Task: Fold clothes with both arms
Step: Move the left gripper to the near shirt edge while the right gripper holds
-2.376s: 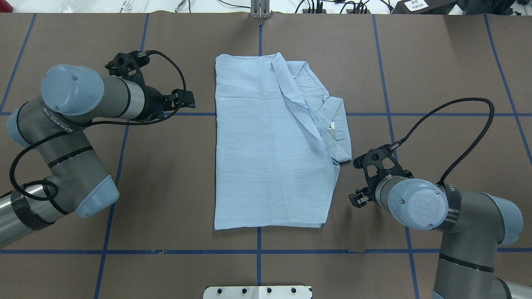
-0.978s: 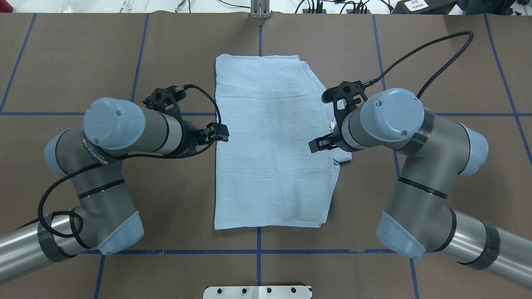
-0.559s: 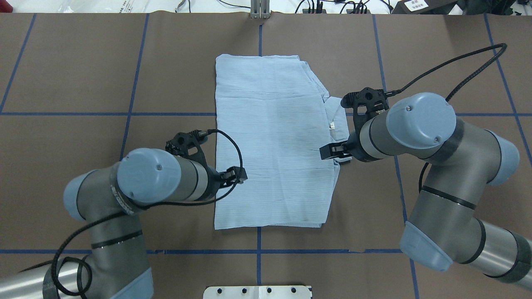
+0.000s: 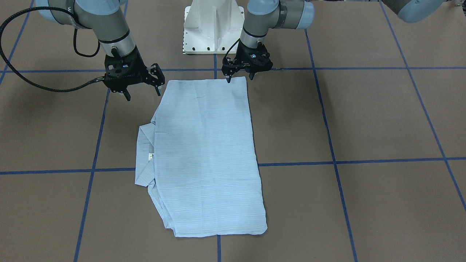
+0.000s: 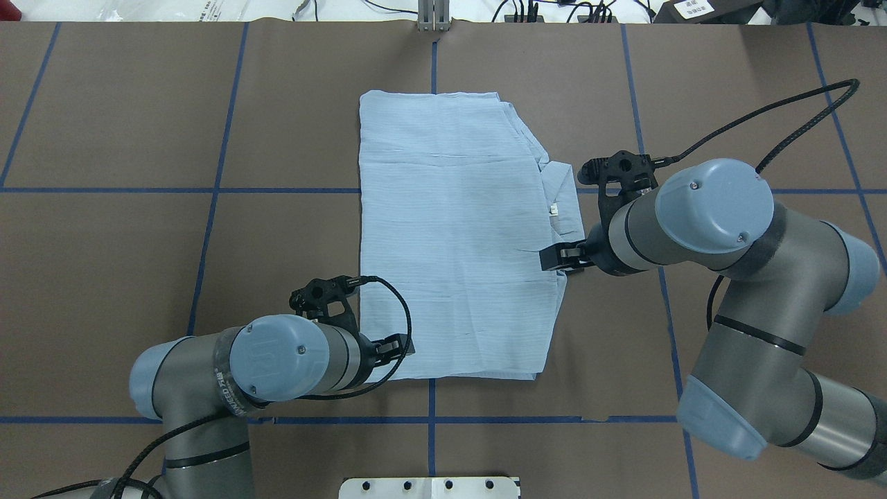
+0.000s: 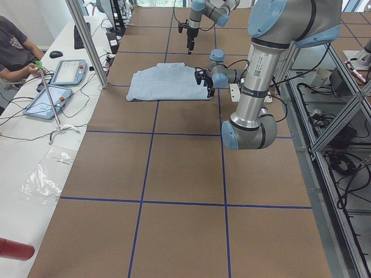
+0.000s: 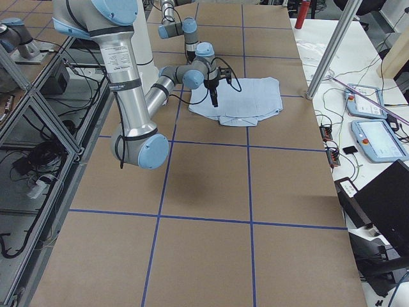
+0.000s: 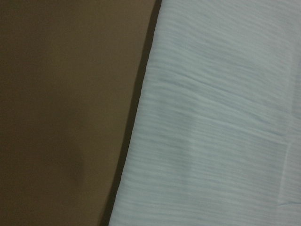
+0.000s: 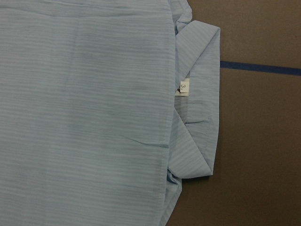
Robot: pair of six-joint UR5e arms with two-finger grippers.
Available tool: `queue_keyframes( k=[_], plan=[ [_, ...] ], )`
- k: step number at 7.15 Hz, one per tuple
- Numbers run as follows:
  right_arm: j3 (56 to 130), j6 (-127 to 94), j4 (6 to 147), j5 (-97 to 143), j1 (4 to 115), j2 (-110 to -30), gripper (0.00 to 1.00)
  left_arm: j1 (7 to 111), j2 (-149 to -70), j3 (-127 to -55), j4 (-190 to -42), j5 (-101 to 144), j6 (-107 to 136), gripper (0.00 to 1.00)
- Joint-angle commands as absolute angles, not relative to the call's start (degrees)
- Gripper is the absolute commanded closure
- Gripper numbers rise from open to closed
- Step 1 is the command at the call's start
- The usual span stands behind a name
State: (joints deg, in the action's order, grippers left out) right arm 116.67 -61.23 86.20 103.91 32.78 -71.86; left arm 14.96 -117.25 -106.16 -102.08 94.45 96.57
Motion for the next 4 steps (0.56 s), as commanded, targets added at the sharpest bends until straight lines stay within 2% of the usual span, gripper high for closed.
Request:
queue_keyframes(
  k=[1,4],
  plan=[
    [116.63,-61.26,86.22,103.89,32.78,-71.89,0.00,14.68,-117.42,-104.86,-102.04,94.48,96.59,0.18],
    [116.54,-61.26,86.13,103.89,32.78,-71.89,0.00,14.41,-117.51,-103.98,-102.13,94.48,96.59,0.29]
  ],
)
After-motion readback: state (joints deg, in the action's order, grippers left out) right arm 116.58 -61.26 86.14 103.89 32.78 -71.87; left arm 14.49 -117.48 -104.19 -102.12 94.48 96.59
